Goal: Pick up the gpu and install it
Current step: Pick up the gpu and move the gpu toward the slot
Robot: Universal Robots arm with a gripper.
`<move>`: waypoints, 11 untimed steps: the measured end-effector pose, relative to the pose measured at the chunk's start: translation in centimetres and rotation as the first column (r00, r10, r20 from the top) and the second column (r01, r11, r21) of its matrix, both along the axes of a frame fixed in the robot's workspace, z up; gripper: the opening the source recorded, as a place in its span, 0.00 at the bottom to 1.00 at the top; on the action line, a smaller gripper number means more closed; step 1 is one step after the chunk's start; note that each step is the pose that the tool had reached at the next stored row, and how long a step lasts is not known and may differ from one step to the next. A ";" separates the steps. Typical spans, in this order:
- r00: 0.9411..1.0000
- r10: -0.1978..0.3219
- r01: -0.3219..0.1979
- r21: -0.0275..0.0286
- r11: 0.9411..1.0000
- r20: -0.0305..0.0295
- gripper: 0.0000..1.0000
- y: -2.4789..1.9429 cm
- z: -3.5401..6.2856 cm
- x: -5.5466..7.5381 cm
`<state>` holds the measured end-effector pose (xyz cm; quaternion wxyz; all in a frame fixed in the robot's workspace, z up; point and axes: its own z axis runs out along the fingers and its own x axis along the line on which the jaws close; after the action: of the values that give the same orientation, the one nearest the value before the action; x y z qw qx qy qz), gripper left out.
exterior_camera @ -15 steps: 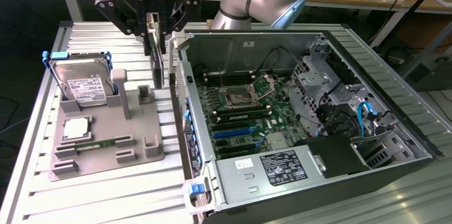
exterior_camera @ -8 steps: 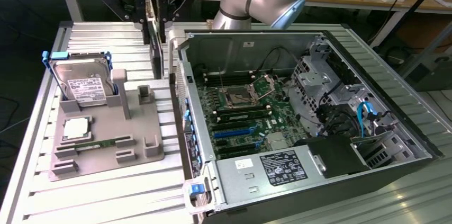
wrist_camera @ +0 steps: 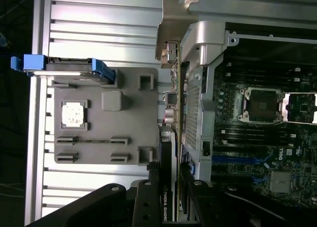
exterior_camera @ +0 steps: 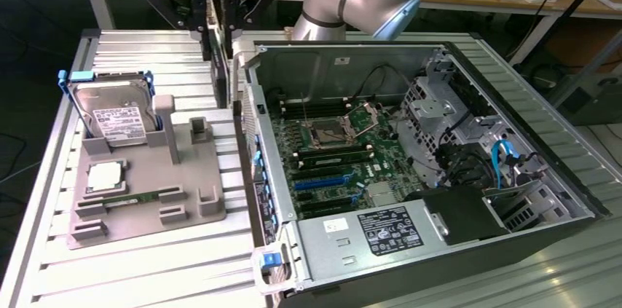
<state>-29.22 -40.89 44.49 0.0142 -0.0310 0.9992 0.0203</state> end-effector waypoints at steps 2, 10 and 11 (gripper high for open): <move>1.000 0.000 0.000 0.000 1.000 0.000 0.27 0.00 0.00 0.3; 1.000 0.000 0.000 0.000 1.000 0.000 0.27 0.00 0.00 2.1; 1.000 0.000 0.000 0.000 1.000 0.000 0.27 0.00 0.00 2.3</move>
<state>-26.90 -40.89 44.48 0.0142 -0.0310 0.9992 0.0203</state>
